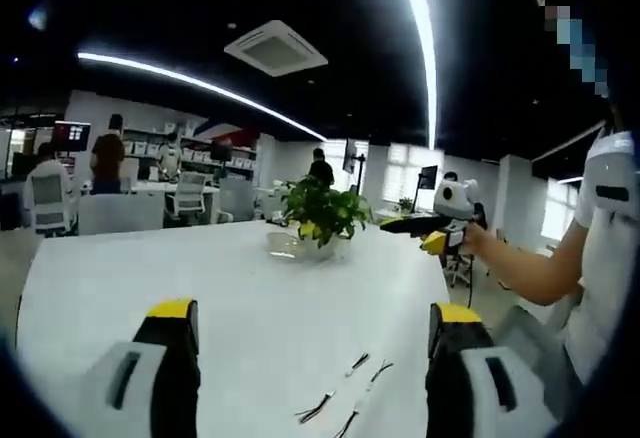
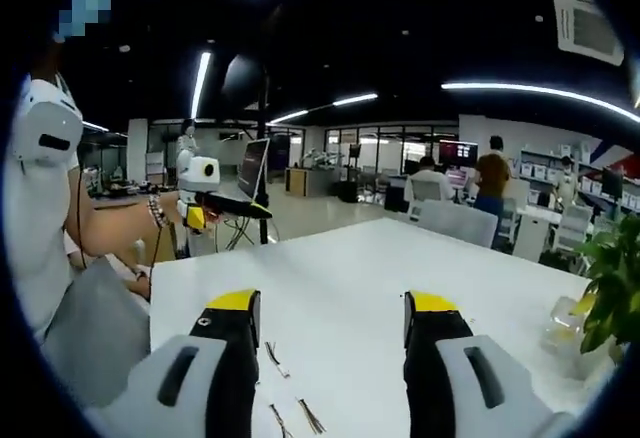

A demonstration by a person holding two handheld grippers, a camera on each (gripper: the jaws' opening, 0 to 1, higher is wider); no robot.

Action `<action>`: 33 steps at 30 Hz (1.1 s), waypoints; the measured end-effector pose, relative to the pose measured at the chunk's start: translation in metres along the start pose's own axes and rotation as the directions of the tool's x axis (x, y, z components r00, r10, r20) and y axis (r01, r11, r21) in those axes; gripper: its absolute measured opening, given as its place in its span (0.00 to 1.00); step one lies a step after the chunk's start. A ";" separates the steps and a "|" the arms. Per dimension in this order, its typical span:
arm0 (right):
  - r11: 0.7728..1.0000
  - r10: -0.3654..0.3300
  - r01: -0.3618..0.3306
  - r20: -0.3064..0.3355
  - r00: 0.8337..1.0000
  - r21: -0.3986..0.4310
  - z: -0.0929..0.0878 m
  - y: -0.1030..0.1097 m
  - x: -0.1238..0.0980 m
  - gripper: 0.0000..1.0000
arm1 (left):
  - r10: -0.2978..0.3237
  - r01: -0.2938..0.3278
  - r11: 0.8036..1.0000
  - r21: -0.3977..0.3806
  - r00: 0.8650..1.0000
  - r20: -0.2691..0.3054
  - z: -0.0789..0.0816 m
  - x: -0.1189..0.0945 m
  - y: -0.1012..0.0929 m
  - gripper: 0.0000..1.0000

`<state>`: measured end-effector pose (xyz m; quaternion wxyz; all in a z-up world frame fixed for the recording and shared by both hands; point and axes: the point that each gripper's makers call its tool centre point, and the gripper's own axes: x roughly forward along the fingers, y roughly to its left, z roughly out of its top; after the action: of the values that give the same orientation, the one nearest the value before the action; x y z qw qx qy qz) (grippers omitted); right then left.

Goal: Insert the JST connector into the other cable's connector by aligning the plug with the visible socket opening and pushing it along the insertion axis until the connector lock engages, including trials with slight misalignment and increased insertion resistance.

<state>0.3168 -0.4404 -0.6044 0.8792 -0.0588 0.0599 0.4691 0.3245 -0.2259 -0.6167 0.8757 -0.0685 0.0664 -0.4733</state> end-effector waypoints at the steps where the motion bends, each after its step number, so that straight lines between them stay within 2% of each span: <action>1: 1.000 0.007 -0.008 0.011 1.000 0.001 0.000 0.000 0.002 0.55 | -0.007 0.007 1.000 -0.021 1.000 0.022 0.001 0.002 0.000 0.94; 4: 1.000 0.028 -0.029 0.037 0.999 0.007 -0.003 0.000 0.007 0.52 | -0.014 0.015 1.000 -0.021 0.999 0.037 -0.007 0.007 0.005 0.90; 8: 0.998 0.056 -0.057 0.041 0.998 0.021 -0.014 0.001 0.015 0.49 | -0.031 0.031 1.000 -0.005 0.999 0.012 -0.025 0.017 0.005 0.87; 11: 0.997 0.066 -0.067 0.030 0.997 0.034 -0.026 0.001 0.020 0.49 | -0.070 0.070 0.996 -0.052 0.998 0.001 -0.036 0.026 0.001 0.86; 16: 0.995 0.071 -0.072 0.007 0.997 0.064 -0.045 0.001 0.029 0.48 | -0.117 0.116 0.993 -0.036 0.993 -0.021 -0.052 0.041 -0.007 0.84; 17: 0.995 0.071 -0.072 0.005 0.997 0.067 -0.047 0.003 0.031 0.48 | -0.126 0.125 0.992 -0.033 0.992 -0.029 -0.055 0.044 -0.008 0.84; 18: 0.995 0.068 -0.067 -0.002 0.998 0.072 -0.052 0.003 0.034 0.47 | -0.130 0.127 0.991 -0.035 0.989 -0.076 -0.066 0.047 -0.011 0.83; 20: 0.995 0.070 -0.068 -0.015 0.997 0.076 -0.059 0.005 0.038 0.48 | -0.128 0.126 0.992 -0.024 0.983 -0.130 -0.080 0.051 -0.010 0.83; 23: 0.992 0.089 -0.086 -0.036 0.995 0.089 -0.070 0.012 0.043 0.47 | -0.134 0.129 0.991 -0.043 0.978 -0.162 -0.093 0.055 -0.011 0.83; 28: 0.987 0.113 -0.106 -0.050 0.992 0.123 -0.088 0.019 0.052 0.46 | -0.133 0.124 0.990 -0.067 0.976 -0.171 -0.106 0.058 -0.009 0.82; 33: 0.984 0.130 -0.115 -0.106 0.986 0.137 -0.108 0.024 0.059 0.44 | -0.120 0.110 0.992 -0.058 0.969 -0.215 -0.124 0.061 -0.006 0.77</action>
<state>0.3242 -0.3963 -0.7210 0.8457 -0.0241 0.1442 0.5132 0.3301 -0.2874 -0.7402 0.8324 -0.0400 0.1688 -0.5264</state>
